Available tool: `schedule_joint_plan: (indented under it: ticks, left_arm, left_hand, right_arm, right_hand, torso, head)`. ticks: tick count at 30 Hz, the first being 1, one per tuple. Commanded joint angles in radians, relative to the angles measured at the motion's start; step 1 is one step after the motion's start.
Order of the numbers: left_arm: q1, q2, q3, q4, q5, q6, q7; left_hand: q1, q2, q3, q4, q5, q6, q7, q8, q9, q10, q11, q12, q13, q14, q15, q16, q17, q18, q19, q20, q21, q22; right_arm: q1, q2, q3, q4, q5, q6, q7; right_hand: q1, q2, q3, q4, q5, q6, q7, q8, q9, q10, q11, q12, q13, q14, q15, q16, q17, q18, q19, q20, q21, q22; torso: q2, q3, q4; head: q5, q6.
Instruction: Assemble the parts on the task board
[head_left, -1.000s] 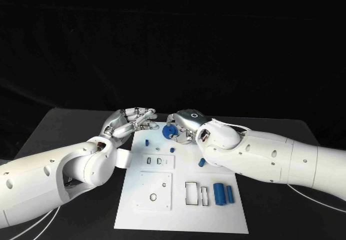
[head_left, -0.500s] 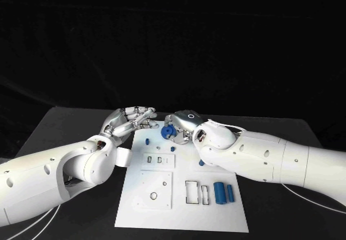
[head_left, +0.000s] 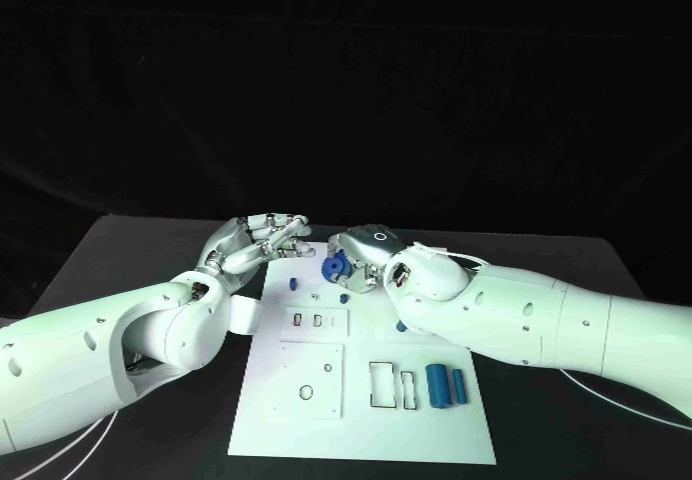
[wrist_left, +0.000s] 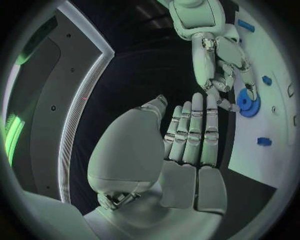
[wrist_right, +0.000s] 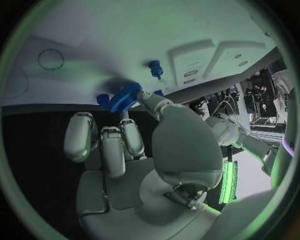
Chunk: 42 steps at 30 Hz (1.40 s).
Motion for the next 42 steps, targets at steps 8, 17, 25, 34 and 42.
schedule_joint_plan:
  ticks: [8, 17, 25, 34, 42]
  left_arm:
    - [0.001, -0.002, 0.001, 0.001, 0.002, 0.005, 0.005]
    - [0.001, -0.003, 0.001, 0.001, 0.002, 0.006, 0.003]
    - [0.001, -0.004, 0.001, 0.000, 0.004, 0.007, 0.002]
    - [0.001, -0.004, 0.001, -0.001, 0.006, 0.009, -0.004]
    - [0.001, -0.006, 0.001, -0.004, 0.006, 0.010, -0.005]
  left_hand:
    - [0.001, 0.008, 0.007, -0.001, 0.005, -0.008, 0.020, -0.007, 0.002, -0.002, 0.004, -0.005, 0.001, -0.008, -0.002, 0.006, 0.001, 0.013, -0.002, 0.003, -0.004, -0.001]
    - [0.001, 0.008, 0.007, -0.001, 0.005, -0.008, 0.020, -0.007, 0.002, -0.002, 0.004, -0.005, 0.001, -0.008, -0.002, 0.006, 0.001, 0.013, -0.002, 0.003, -0.004, -0.001]
    - [-0.002, 0.005, 0.014, -0.002, 0.004, -0.008, 0.020, -0.007, 0.003, 0.000, 0.004, -0.007, 0.002, -0.009, -0.001, 0.007, 0.007, 0.013, -0.002, 0.003, -0.004, -0.002]
    - [-0.005, 0.005, 0.015, -0.001, 0.004, -0.008, 0.021, -0.007, 0.003, 0.000, 0.004, -0.007, 0.002, -0.010, -0.001, 0.007, 0.008, 0.013, -0.002, 0.003, -0.004, -0.002]
    - [-0.005, 0.005, 0.015, -0.001, 0.004, -0.008, 0.021, -0.007, 0.003, 0.000, 0.004, -0.007, 0.002, -0.010, -0.001, 0.007, 0.008, 0.013, -0.002, 0.003, -0.004, -0.002]
  right_arm:
    - [-0.006, -0.009, -0.004, 0.001, -0.006, 0.012, -0.021]
    - [-0.006, -0.013, -0.004, -0.001, 0.009, 0.003, -0.010]
    - [-0.006, -0.024, -0.004, -0.009, 0.105, 0.039, 0.014]
    - [-0.006, -0.035, -0.004, -0.012, 0.197, 0.057, 0.045]
    - [-0.007, -0.067, -0.004, 0.013, 0.236, -0.117, 0.141]
  right_hand:
    - [-0.009, 0.001, 0.005, 0.002, -0.004, -0.006, 0.001, -0.004, -0.001, -0.009, 0.001, -0.008, -0.006, 0.072, -0.003, -0.002, 0.117, -0.013, -0.010, 0.001, -0.010, -0.010]
    - [-0.055, -0.022, -0.039, 0.036, -0.047, -0.121, 0.028, -0.087, -0.040, -0.049, 0.027, -0.047, -0.050, 0.066, 0.019, -0.011, 0.095, -0.008, -0.031, 0.019, -0.038, -0.035]
    - [-0.202, -0.002, -0.165, 0.211, 0.062, -0.097, 0.031, -0.096, -0.055, -0.048, 0.033, -0.042, -0.042, 0.067, 0.025, -0.009, 0.098, -0.005, -0.034, 0.027, -0.049, -0.039]
    - [-0.192, 0.019, -0.185, 0.244, 0.057, -0.071, 0.025, -0.086, -0.055, -0.039, 0.027, -0.032, -0.027, 0.067, 0.021, -0.008, 0.099, -0.005, -0.034, 0.024, -0.050, -0.036]
    - [-0.119, 0.025, -0.185, 0.216, 0.077, -0.072, 0.023, -0.090, -0.062, -0.026, 0.025, -0.019, -0.010, 0.068, 0.018, -0.006, 0.103, -0.007, -0.027, 0.020, -0.044, -0.024]
  torso:
    - [0.000, -0.0008, 0.0012]
    - [0.000, -0.0014, 0.0023]
    - [0.000, -0.0015, 0.0012]
    - [0.000, -0.0008, 0.0032]
    - [-0.002, 0.0005, -0.0002]
  head:
    - [-0.001, 0.001]
    - [-0.003, 0.003]
    - [-0.001, 0.004]
    - [-0.002, 0.001]
    - [0.001, 0.005]
